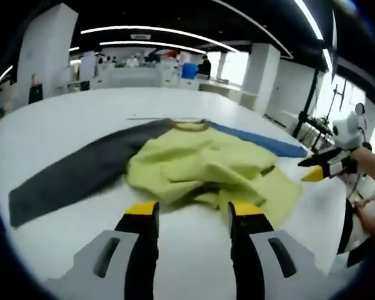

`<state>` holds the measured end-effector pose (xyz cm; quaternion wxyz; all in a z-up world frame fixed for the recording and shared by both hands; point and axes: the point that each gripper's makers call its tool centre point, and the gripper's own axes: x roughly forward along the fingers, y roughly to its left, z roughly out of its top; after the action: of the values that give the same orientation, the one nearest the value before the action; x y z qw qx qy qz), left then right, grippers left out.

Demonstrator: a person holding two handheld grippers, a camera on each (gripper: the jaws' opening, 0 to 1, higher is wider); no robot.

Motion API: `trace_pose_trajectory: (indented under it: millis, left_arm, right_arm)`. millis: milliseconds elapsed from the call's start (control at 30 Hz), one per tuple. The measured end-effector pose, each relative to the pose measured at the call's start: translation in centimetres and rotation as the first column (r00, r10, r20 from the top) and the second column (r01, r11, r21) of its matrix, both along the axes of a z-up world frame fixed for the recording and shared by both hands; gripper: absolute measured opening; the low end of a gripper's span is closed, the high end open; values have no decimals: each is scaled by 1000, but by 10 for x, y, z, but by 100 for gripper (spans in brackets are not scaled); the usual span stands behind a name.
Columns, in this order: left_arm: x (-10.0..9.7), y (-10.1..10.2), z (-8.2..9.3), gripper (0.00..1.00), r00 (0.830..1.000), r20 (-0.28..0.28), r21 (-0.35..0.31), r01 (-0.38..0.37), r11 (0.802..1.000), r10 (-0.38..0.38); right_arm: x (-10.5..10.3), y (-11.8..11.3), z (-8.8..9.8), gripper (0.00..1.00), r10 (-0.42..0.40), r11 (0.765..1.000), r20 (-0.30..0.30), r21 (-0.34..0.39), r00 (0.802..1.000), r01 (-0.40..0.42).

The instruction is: Fold the garment on the visible template until the final outline fits inside the template.

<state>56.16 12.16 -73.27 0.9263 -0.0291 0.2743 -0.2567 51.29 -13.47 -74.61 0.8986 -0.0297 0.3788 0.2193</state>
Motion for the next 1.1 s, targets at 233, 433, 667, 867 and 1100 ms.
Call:
trace_pose_trajectory:
  millis: [233, 433, 667, 867, 1100]
  left_arm:
    - [5, -16, -9, 33, 999, -27, -30, -37, 999, 36]
    - [5, -24, -23, 29, 997, -63, -24, -56, 998, 54]
    - [8, -26, -31, 21, 992, -94, -63, -88, 994, 82]
    - [11, -33, -31, 10, 990, -112, -117, -99, 988, 86]
    - [10, -35, -29, 2, 989, -121, -136, -99, 986, 83]
  right_arm:
    - [-5, 13, -4, 43, 13, 1000, 24, -17, 1000, -12]
    - [-9, 24, -9, 37, 13, 1000, 36, -17, 999, -12]
    - [-15, 26, -16, 32, 9, 999, 22, -35, 1000, -8]
    - [-20, 27, -21, 22, -9, 999, 3, -36, 1000, 9]
    - [-22, 24, -22, 10, -59, 998, -15, -31, 998, 59]
